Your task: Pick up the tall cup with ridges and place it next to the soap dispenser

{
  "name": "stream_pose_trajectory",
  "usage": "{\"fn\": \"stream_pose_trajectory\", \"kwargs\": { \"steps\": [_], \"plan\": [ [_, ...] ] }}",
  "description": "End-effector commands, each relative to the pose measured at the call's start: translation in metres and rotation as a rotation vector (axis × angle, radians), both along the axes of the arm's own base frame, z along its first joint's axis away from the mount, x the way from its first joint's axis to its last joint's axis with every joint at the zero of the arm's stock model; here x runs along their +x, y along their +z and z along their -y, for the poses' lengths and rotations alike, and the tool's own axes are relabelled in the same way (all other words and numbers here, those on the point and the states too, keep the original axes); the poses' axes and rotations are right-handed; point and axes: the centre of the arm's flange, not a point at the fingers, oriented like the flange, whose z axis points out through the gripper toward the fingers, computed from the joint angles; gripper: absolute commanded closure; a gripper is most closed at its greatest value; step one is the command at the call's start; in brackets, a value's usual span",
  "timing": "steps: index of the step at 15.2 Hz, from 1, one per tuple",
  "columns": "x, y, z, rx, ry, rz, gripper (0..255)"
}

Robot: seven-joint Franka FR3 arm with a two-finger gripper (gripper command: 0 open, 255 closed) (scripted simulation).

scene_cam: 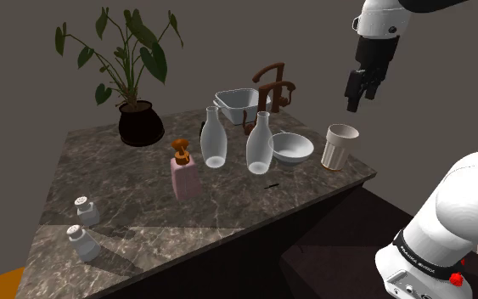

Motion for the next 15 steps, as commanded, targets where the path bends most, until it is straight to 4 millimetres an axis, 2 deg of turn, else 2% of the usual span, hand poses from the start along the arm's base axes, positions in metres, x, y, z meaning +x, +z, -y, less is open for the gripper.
{"fn": "stream_pose_trajectory", "kwargs": {
  "steps": [1, 15],
  "plan": [
    [0.0, 0.0, 0.0, 0.0, 0.0, 0.0, 0],
    [0.057, -0.133, 0.117, 0.046, -0.005, 0.056, 0]
  ]
}}
